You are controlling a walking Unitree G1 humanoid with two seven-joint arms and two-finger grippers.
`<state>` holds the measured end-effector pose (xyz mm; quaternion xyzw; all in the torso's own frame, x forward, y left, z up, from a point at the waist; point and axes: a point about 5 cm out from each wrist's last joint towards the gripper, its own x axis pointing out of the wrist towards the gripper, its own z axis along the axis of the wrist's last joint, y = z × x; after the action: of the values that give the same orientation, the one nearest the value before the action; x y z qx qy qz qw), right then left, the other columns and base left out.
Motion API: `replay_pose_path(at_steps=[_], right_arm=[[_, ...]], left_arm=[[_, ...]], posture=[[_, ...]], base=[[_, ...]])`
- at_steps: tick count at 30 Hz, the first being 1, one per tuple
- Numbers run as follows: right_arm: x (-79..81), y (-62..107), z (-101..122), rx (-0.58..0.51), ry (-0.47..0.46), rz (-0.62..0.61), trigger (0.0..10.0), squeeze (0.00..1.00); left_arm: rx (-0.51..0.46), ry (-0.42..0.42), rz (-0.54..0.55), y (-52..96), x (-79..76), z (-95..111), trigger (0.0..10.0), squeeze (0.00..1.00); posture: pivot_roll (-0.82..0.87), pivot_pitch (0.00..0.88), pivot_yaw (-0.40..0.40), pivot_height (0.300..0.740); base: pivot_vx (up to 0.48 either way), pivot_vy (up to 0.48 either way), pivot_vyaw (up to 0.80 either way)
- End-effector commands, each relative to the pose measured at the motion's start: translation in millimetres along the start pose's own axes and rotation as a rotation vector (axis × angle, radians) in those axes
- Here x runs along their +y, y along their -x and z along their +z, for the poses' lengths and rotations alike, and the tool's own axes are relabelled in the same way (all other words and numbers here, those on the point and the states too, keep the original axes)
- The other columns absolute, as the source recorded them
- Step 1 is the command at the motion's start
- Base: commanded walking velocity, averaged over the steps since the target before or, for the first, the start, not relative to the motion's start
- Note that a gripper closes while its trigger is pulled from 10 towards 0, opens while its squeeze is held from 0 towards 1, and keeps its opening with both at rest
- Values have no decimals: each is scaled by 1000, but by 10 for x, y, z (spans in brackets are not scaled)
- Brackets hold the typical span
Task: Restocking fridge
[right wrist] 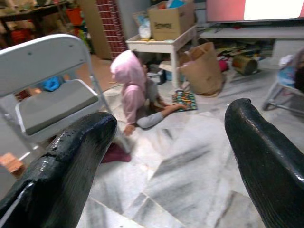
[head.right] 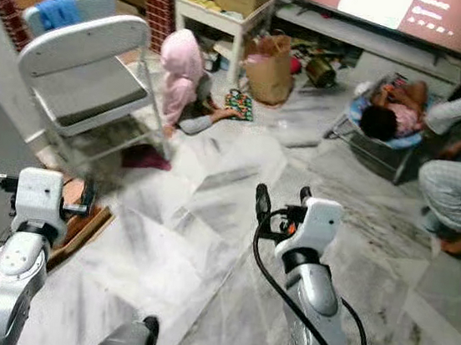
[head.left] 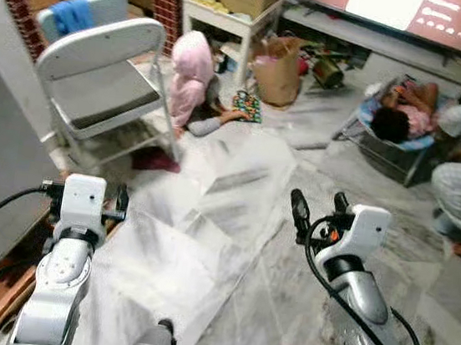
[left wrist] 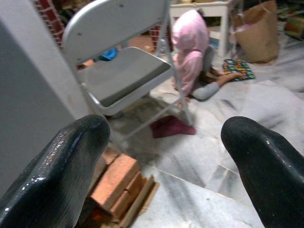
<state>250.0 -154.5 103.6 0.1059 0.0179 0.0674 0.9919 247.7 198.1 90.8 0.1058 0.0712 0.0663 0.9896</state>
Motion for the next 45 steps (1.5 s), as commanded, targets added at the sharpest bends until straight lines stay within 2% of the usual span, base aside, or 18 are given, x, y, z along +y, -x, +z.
replay_pose_path(at_steps=[1, 10, 13, 19, 20, 21, 22, 24, 25, 26, 34, 35, 38, 39, 41, 45], right_arm=[[-20, -17, -19, 14, -16, -6, 10000, 0], [-84, -23, -31, 28, -28, -56, 10000, 0], [-79, -26, -33, 29, 1, -71, 10000, 0], [-44, -61, -57, 39, -100, -69, 10000, 0], [-38, -64, -54, 43, -76, -67, 10000, 0], [-60, -66, -69, 65, 26, -95, 10000, 0], [-72, -66, -76, 79, 72, -109, 10000, 0], [-61, -67, -78, 82, 61, -88, 10000, 0], [-14, -54, -44, 53, -9, -22, 10000, 0], [-1, -50, -24, 40, -16, -2, 10000, 0], [-5, -62, -46, 50, -47, -10, 10000, 0], [3, -64, -71, 61, -60, -12, 10000, 0], [-6, -63, -70, 61, -63, -16, 10000, 0], [-23, -62, -60, 57, -63, -22, 10000, 0], [-57, -55, -59, 56, -61, -35, 10000, 0], [-89, -67, -58, 56, -55, -47, 10000, 0]], left_arm=[[1, -16, 9, 0, 7, 11, 10000, 0], [-24, -31, 25, -36, 18, 51, 10000, 0], [-44, -38, 32, -42, 26, 71, 10000, 0], [-64, -57, 49, -37, 40, 107, 10000, 0], [-69, -74, 54, -32, 38, 110, 10000, 0], [-69, -89, 63, -23, 31, 102, 10000, 0], [-69, -93, 65, -20, 27, 99, 10000, 0], [-67, -89, 61, -18, 17, 94, 10000, 0], [-65, -82, 54, -13, -5, 90, 10000, 0], [-74, -77, 50, -7, -25, 98, 10000, 0], [-95, -131, 69, -21, -39, 144, 10000, 0], [5, -133, -44, -36, -22, 84, 10000, 0], [28, -107, -27, -49, 29, 63, 10000, 0], [-3, -86, 20, -72, 74, 73, 10000, 0], [-52, -96, -44, -46, 4, 71, 10000, 0], [-105, -118, -15, -32, -47, 111, 10000, 0]], posture=[[67, 59, -22, 740], [69, 59, -23, 740], [72, 60, -23, 740], [78, 62, -22, 740], [77, 62, -23, 740], [76, 63, -24, 740], [76, 64, -26, 740], [76, 65, -28, 740], [78, 67, -34, 740], [79, 67, -39, 740], [87, 63, -66, 740], [77, 62, -65, 740], [77, 59, -64, 740], [81, 59, -64, 740], [82, 57, -63, 740], [87, 63, -50, 740]], base=[[0, 368, 731], [0, 448, 81], [0, 467, 0], [0, 480, 0], [0, 480, 0], [0, 480, 0], [0, 480, 0], [0, 472, 0], [0, 461, 800], [0, 296, 800], [0, 37, 800], [0, 0, 794], [0, 0, 798], [0, 0, 800], [0, 0, 800], [0, 0, 800]])
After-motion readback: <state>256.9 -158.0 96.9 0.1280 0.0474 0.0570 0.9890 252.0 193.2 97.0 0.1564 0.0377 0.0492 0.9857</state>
